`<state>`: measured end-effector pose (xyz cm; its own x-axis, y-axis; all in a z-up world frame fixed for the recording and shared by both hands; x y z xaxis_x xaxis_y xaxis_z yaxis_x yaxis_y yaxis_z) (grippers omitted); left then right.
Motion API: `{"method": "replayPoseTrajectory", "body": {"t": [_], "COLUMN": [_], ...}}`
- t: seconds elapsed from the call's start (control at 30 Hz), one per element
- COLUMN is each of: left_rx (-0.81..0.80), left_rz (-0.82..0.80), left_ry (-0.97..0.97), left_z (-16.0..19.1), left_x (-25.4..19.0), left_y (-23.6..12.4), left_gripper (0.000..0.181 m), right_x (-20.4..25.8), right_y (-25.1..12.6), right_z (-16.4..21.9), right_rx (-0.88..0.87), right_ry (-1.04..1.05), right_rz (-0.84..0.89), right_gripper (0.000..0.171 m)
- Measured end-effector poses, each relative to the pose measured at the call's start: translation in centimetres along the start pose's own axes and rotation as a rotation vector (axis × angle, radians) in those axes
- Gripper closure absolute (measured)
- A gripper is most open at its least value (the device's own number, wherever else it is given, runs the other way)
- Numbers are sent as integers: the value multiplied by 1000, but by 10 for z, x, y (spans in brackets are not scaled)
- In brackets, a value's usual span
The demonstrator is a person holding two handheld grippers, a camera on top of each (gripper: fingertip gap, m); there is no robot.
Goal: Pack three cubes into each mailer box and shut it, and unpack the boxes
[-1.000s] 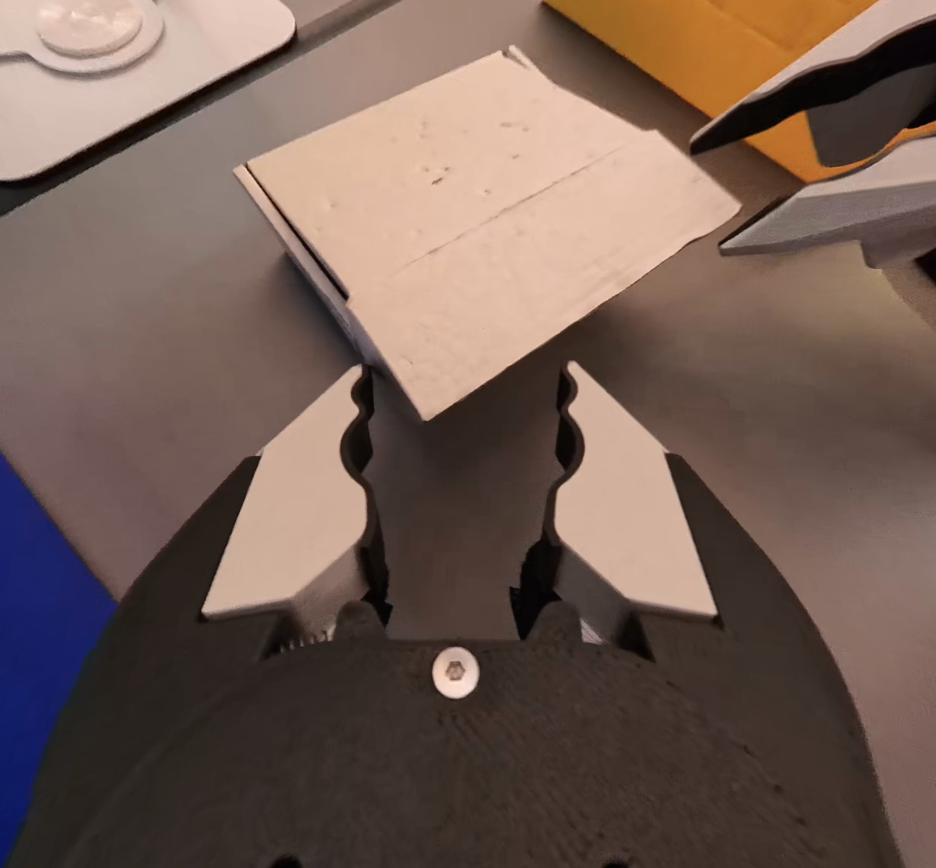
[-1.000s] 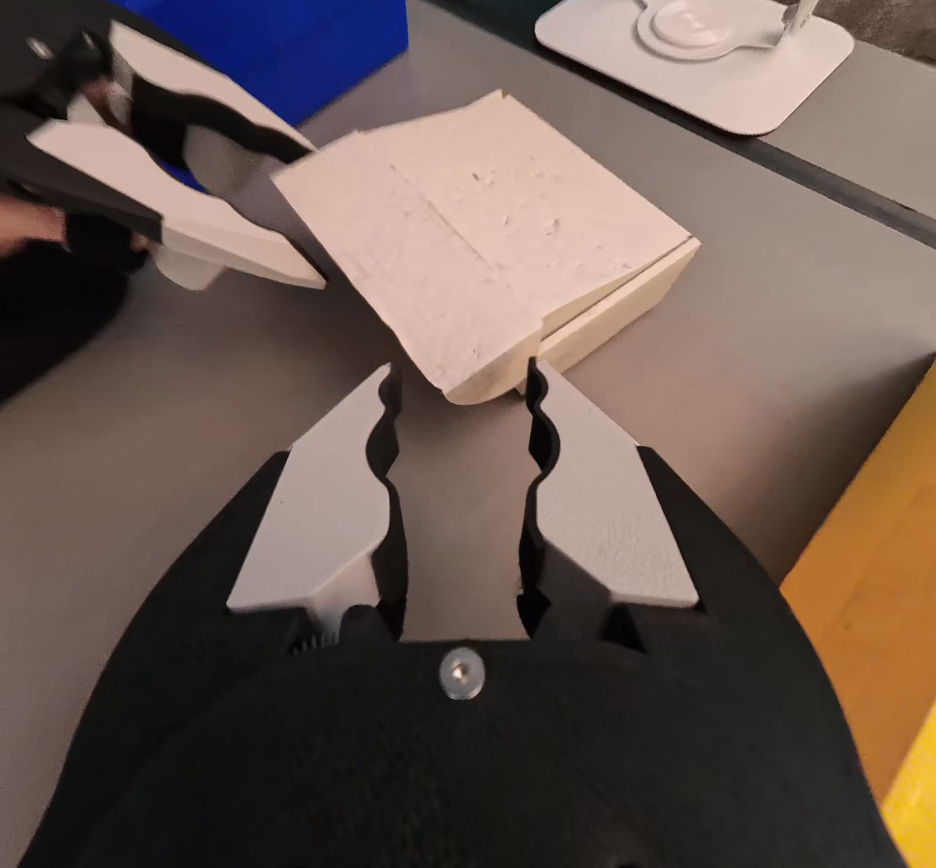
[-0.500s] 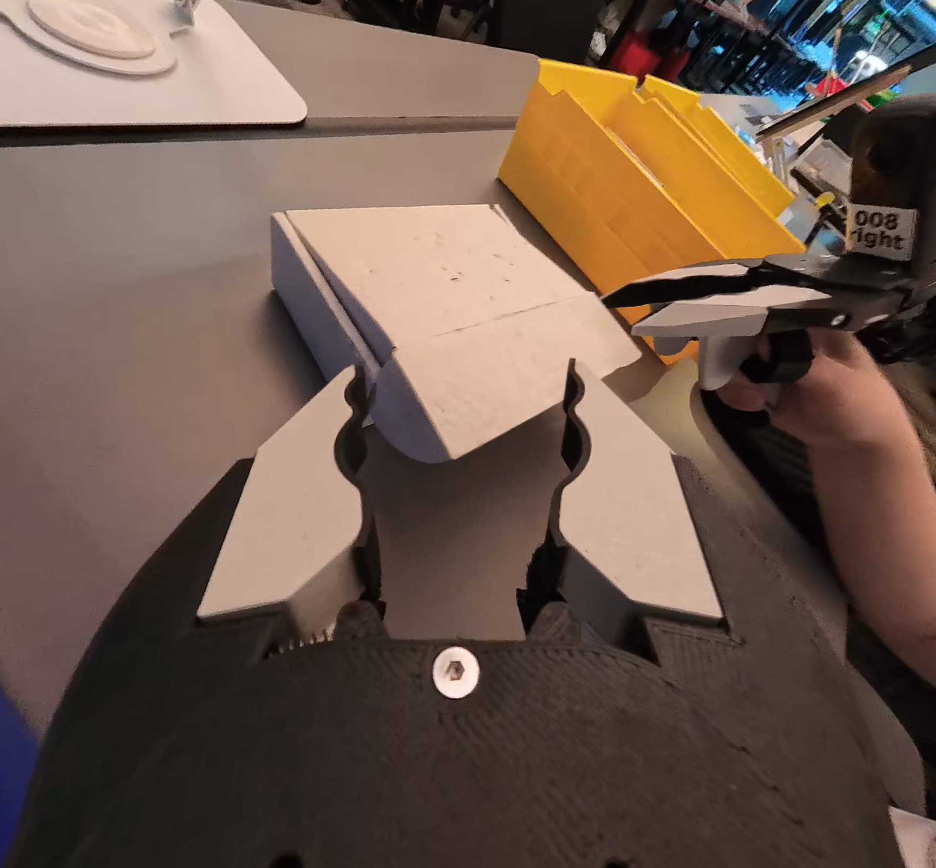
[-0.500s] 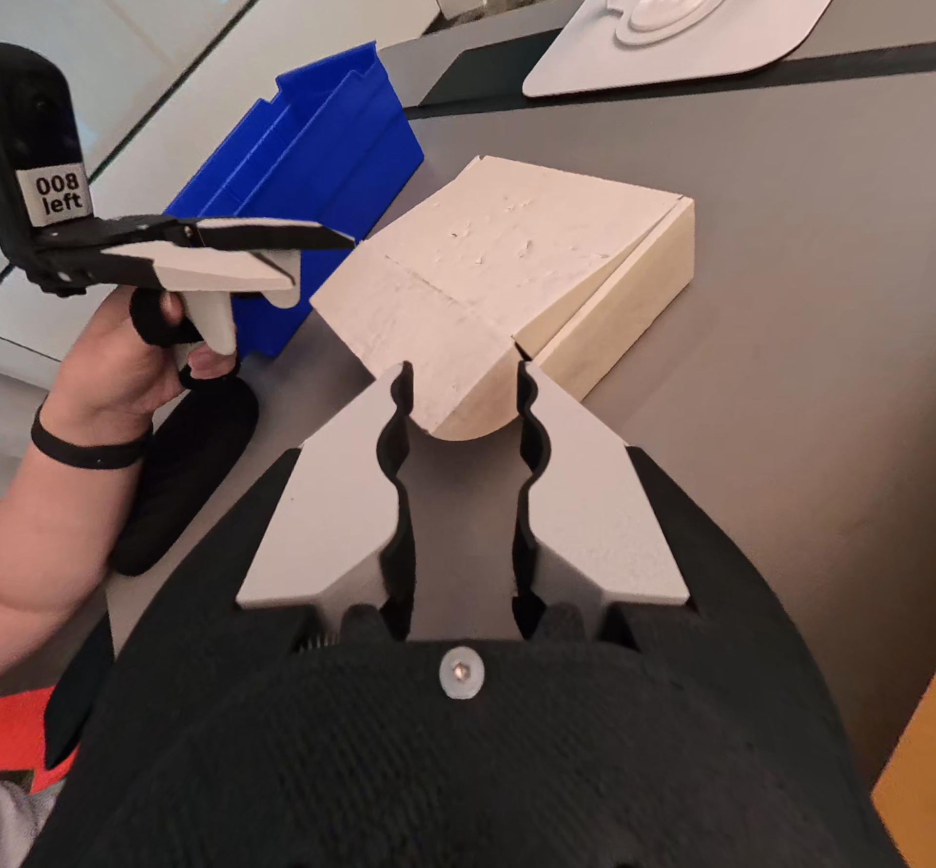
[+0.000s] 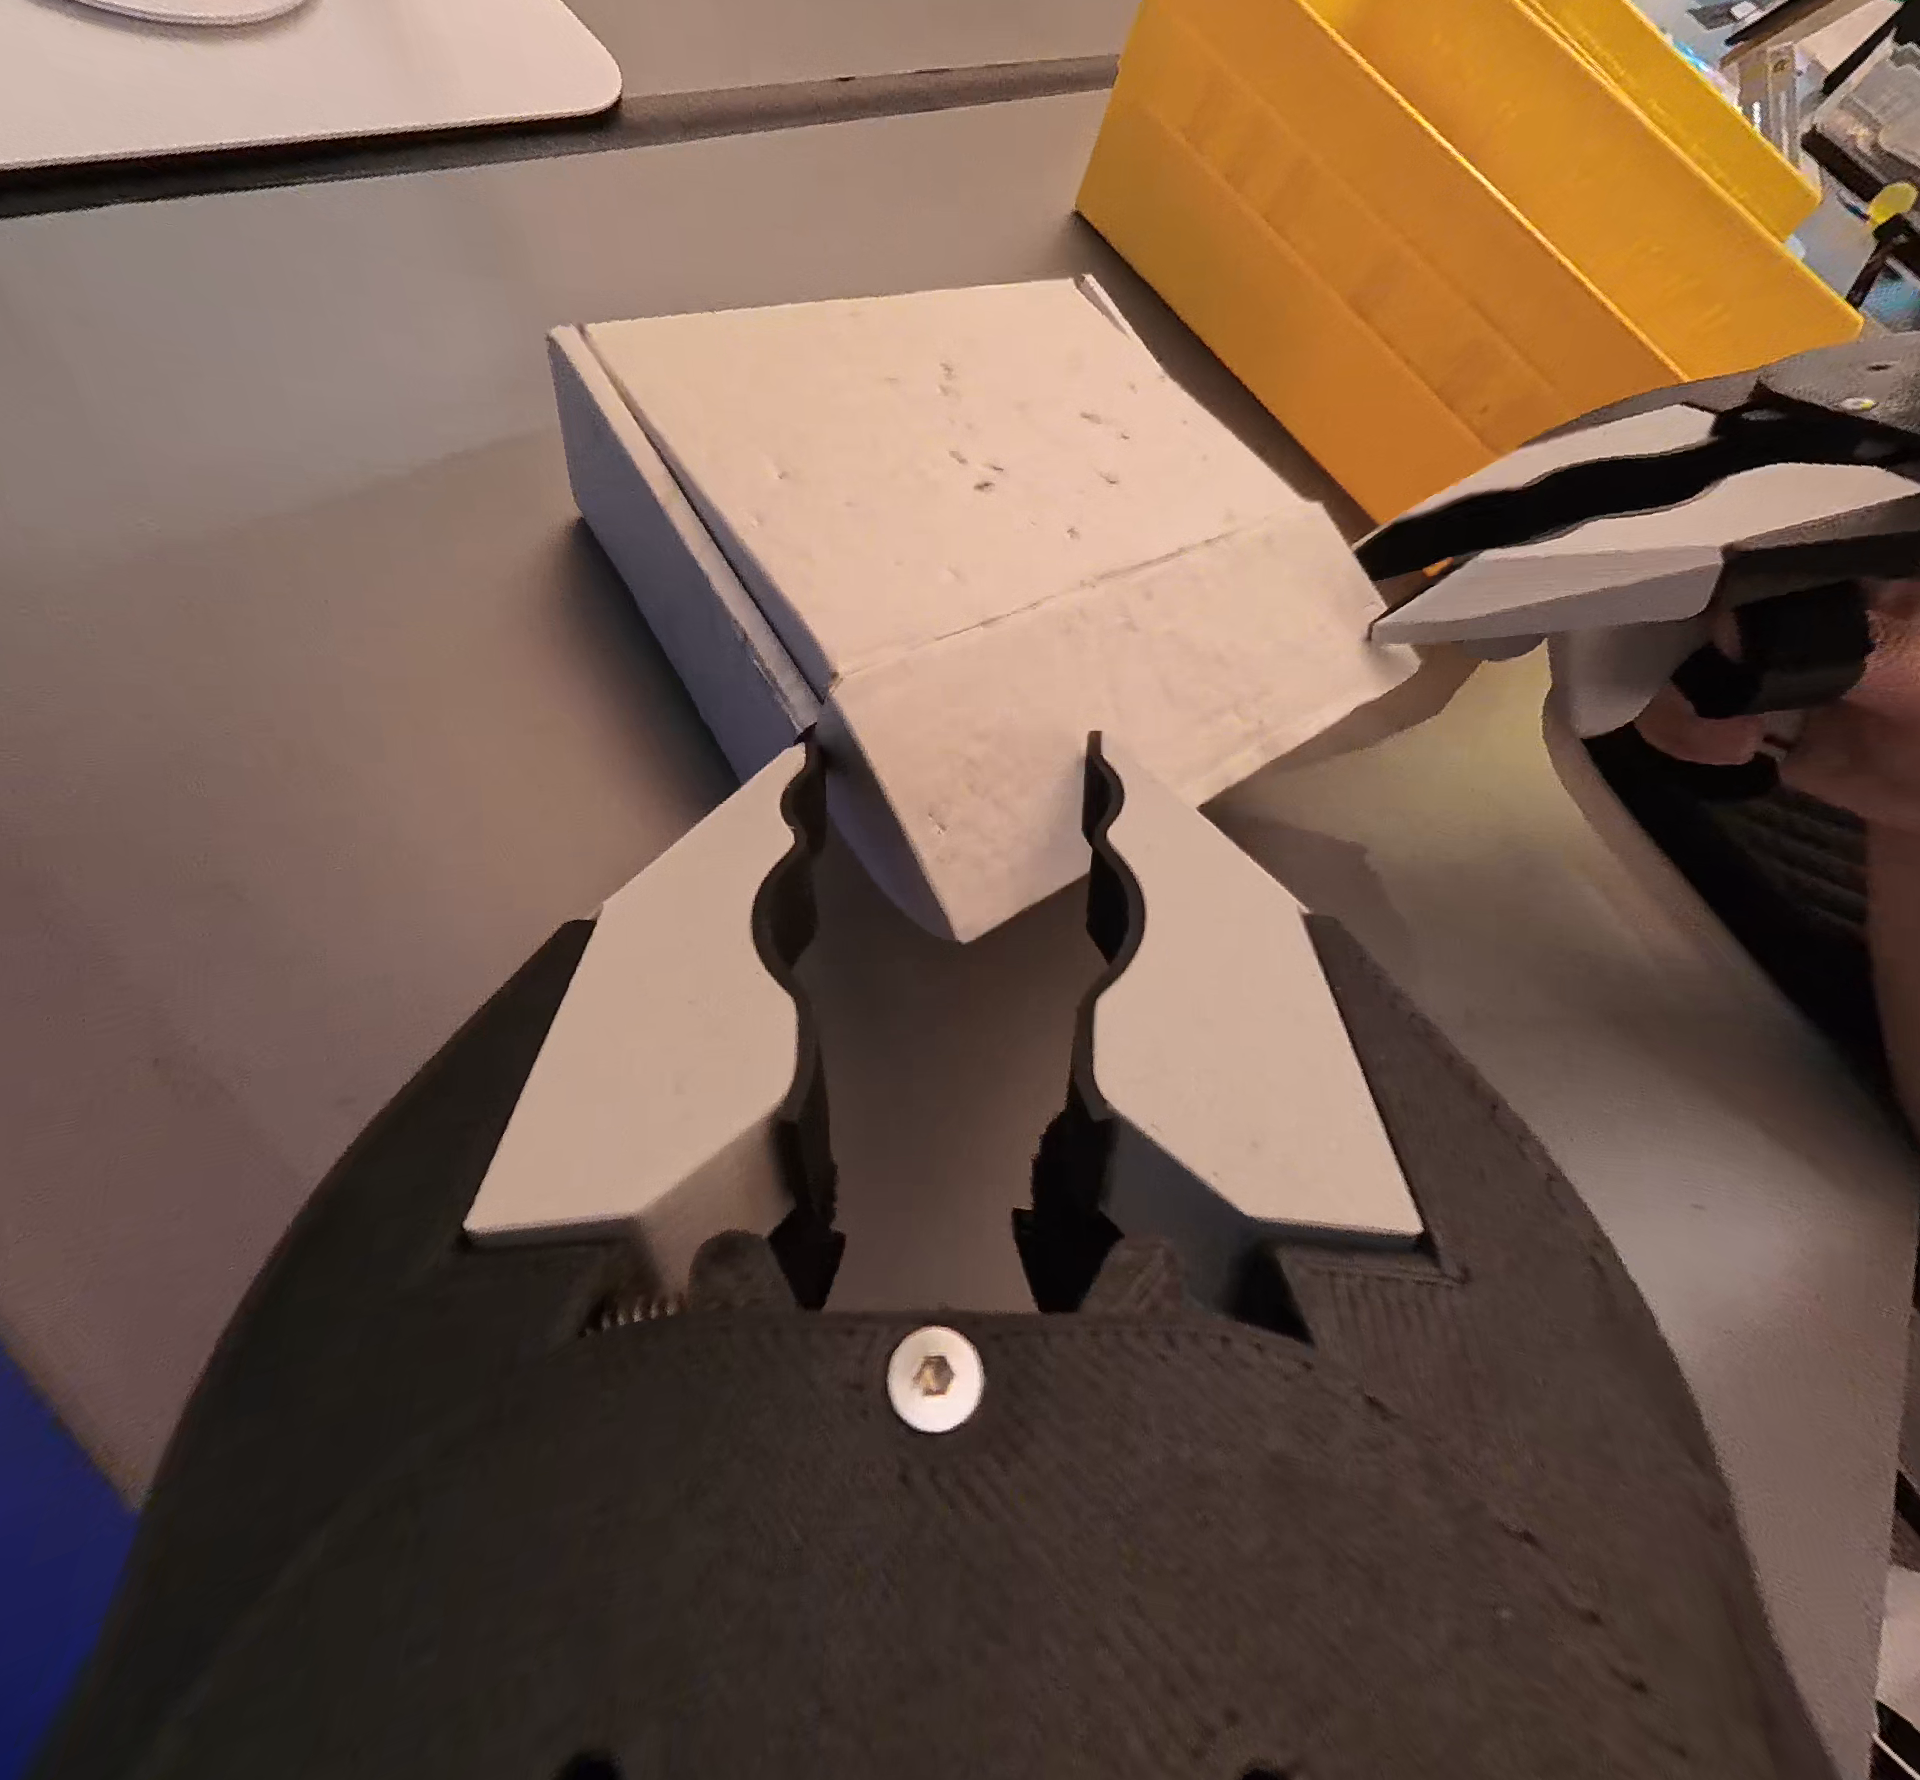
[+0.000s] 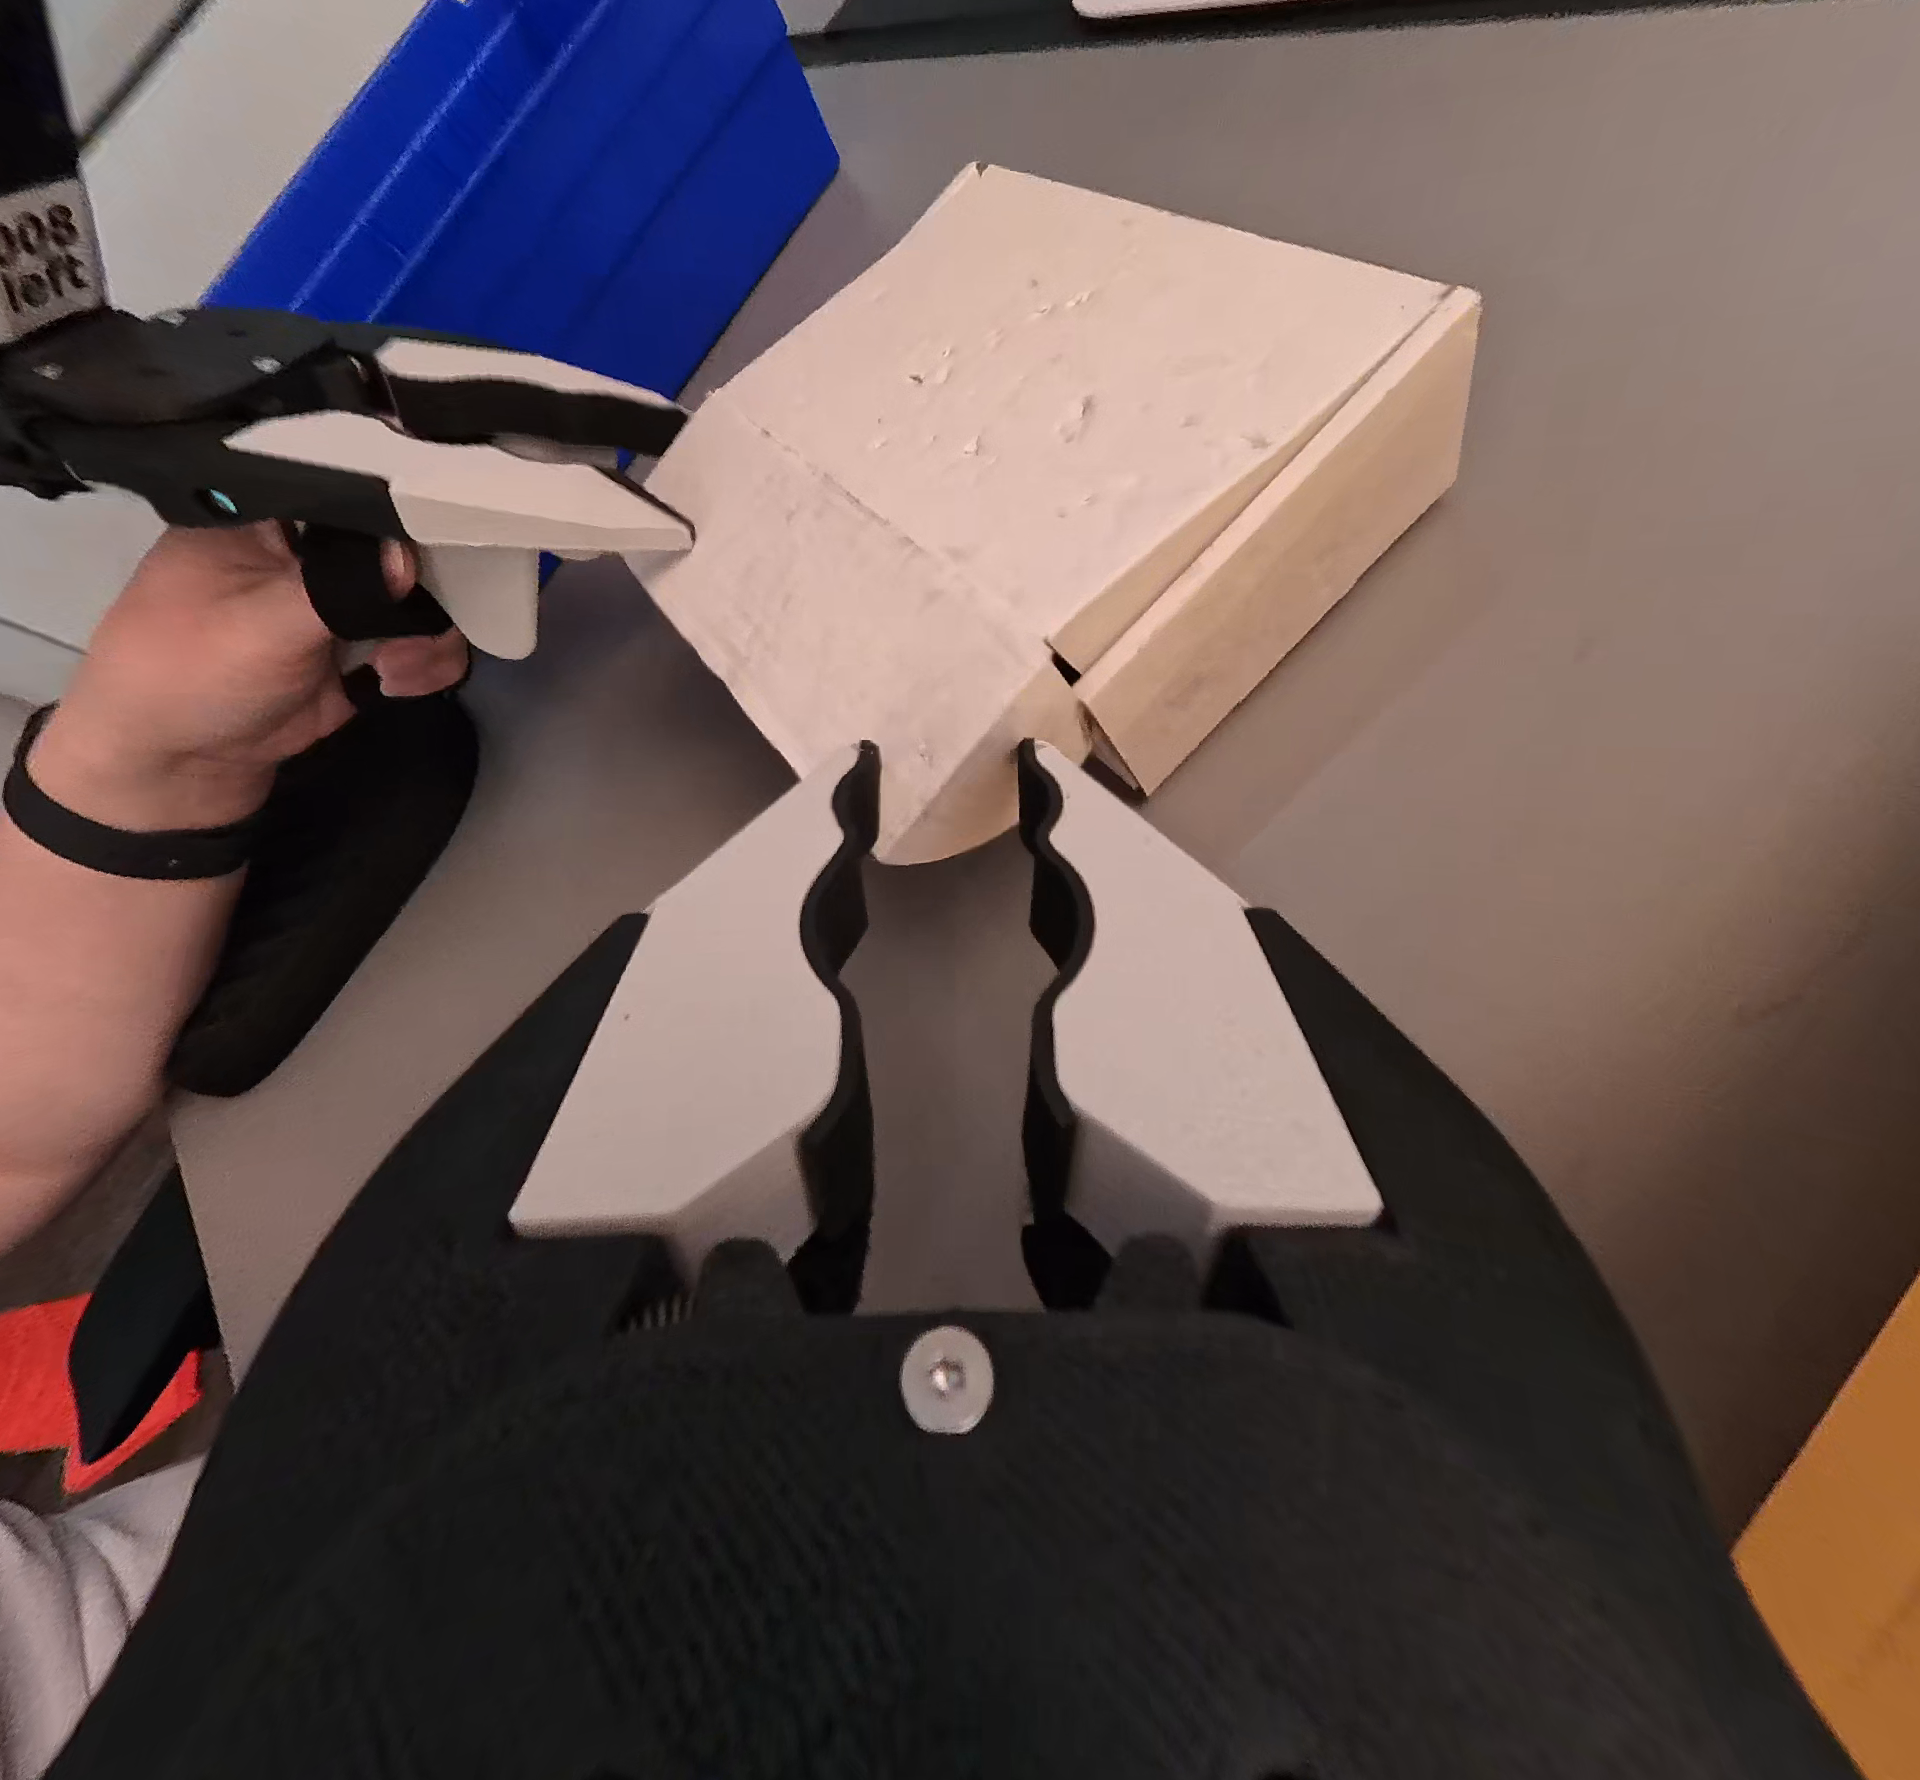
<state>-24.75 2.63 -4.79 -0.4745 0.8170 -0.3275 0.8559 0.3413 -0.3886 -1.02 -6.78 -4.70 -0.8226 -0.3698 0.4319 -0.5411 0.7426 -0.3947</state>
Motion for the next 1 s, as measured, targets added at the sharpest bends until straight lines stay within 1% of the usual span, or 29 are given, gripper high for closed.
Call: {"method": "replayPoseTrajectory", "body": {"t": [0.07, 0.13, 0.3, 0.43, 0.63, 0.77, 0.83, 0.93, 1.0], "left_rx": [3, 12, 90, 94, 112, 106, 106, 100, 99], "left_rz": [-11, -24, -29, -30, -19, -87, -130, -98, -50], "left_ry": [10, 23, 34, 65, 84, 160, 218, 212, 152], "left_z": [0, 1, 9, 10, 10, 7, 8, 10, 11], "left_x": [-1, -3, -6, -6, -6, -6, -7, -8, -6], "left_y": [0, 0, 6, 7, 4, -3, -4, 0, 1], "left_gripper": [133, 133, 136, 137, 137, 136, 131, 133, 141], "right_x": [0, 1, -1, 1, 1, 0, -2, -4, -6], "right_y": [2, 2, 5, 7, 7, 6, 6, 8, 9], "right_z": [3, 2, 5, 7, 6, 5, 5, 7, 7], "right_rx": [25, 14, 54, 64, 54, 54, 56, 62, 59], "right_ry": [-4, -22, -65, -137, -168, -182, -191, -169, -158], "right_rz": [11, 28, 73, 107, 107, 108, 111, 97, 88], "right_gripper": [146, 146, 146, 146, 145, 144, 143, 143, 143]}}
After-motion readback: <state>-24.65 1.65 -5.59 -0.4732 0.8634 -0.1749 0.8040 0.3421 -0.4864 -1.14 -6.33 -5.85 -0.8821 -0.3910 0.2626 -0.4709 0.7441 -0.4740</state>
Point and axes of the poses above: each gripper's, where its closed fingertips meet, y out along the fingers, z out of its underside, x = y × z across the jaws, the point moved 10 cm from there along -y, back along the fingers, and after that the axes turned 8 degrees about -x, right-handed, at the moved point
